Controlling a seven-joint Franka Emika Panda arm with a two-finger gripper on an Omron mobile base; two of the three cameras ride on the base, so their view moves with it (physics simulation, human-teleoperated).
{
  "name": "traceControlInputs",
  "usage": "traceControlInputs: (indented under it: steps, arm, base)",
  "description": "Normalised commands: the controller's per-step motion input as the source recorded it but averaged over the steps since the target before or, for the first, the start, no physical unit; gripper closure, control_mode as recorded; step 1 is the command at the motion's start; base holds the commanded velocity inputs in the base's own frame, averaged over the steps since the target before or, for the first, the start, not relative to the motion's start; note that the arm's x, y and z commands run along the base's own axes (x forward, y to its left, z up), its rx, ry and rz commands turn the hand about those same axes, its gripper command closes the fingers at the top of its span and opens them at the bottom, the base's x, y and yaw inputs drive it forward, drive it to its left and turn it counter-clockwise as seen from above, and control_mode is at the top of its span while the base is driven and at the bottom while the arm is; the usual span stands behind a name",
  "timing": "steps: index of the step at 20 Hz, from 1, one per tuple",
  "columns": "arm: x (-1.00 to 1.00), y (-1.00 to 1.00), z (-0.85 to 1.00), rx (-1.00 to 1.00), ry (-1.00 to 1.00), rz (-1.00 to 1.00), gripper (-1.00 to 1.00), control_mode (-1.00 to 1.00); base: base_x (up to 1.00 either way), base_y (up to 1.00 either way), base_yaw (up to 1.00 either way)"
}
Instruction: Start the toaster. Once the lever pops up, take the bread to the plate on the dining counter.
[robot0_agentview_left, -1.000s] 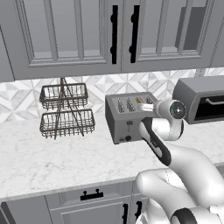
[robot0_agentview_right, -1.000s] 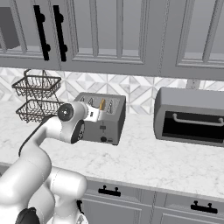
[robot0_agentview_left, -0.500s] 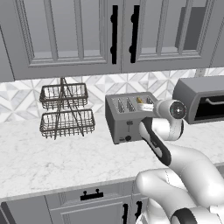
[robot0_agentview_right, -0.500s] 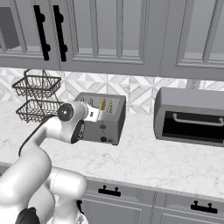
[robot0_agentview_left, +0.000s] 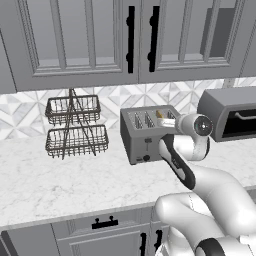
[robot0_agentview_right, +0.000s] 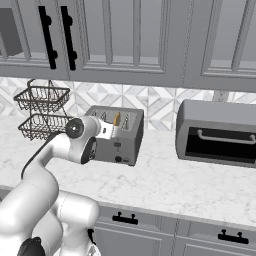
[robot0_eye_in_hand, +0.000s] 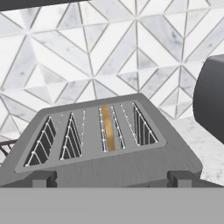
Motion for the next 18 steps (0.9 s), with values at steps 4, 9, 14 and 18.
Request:
traceControlInputs:
  steps: [4,9,14,18]
  arm:
    - [0.00,0.00,0.00,0.00,0.00,0.00,-1.00,-1.00]
    - [0.08,-0.04,0.00,0.00,0.00,0.01,-1.00,-1.00]
    - [0.01,-0.02,0.00,0.00,-0.03,0.07,-1.00,-1.00]
    - [0.00,-0.01,0.00,0.00,-0.10,0.08,-1.00,-1.00]
  base:
    - [0.00,0.00,0.00]
    - [0.00,0.00,0.00]
    - [0.00,0.00,0.00]
    - [0.00,0.00,0.00]
